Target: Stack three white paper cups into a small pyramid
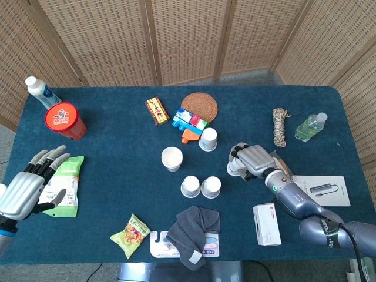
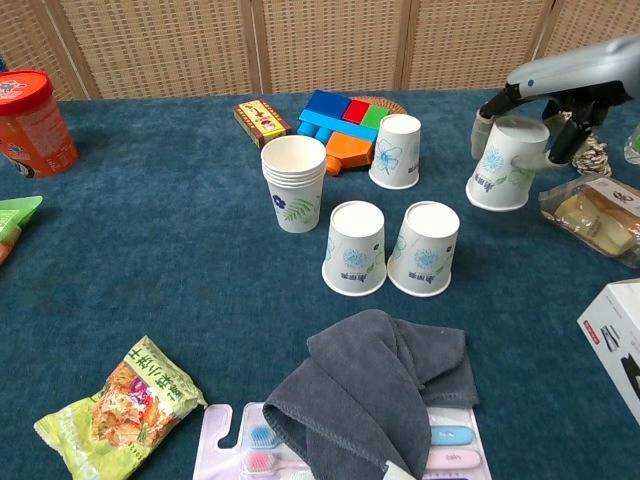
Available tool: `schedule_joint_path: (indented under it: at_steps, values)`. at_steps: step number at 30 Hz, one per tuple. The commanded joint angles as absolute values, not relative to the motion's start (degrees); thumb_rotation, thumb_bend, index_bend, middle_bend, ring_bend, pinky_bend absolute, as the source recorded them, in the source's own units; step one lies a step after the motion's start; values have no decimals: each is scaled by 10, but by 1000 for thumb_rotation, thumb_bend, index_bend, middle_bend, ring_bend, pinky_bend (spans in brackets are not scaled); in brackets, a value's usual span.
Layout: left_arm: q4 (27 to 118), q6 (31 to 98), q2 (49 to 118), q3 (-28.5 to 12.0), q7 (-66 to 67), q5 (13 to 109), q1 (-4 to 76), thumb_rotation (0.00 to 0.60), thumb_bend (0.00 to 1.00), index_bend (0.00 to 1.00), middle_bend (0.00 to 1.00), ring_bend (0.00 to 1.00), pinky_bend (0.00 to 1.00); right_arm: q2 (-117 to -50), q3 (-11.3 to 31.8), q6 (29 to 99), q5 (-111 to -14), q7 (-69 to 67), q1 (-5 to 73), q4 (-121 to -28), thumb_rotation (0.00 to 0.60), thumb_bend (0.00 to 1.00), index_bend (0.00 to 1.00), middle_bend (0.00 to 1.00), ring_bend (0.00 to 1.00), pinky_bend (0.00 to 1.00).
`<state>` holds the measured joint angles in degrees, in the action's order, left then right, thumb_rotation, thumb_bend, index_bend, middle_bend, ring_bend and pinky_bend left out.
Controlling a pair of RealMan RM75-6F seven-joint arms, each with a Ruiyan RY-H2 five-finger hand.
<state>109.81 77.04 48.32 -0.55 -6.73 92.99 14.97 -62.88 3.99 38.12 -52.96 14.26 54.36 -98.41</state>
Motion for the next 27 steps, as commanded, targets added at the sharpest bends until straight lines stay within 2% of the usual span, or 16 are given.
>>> schedule_joint_path:
  at_steps: [1, 13, 27]
  values:
    - [1098, 772, 483, -5, -68, 932, 149, 600, 469, 0, 0, 0, 44, -617, 40, 391, -532, 150, 543, -1003, 600, 537, 361, 213, 130, 672]
    - [1104, 784, 481, 6, -64, 944, 135, 600, 468, 0, 0, 0, 47, -579, 41, 407, -524, 185, 555, -1065, 600, 538, 358, 213, 129, 672]
    - [1092, 774, 488, 4, -76, 940, 139, 600, 468, 0, 0, 0, 47, -564, 37, 401, -480, 232, 595, -1121, 600, 538, 356, 212, 130, 672]
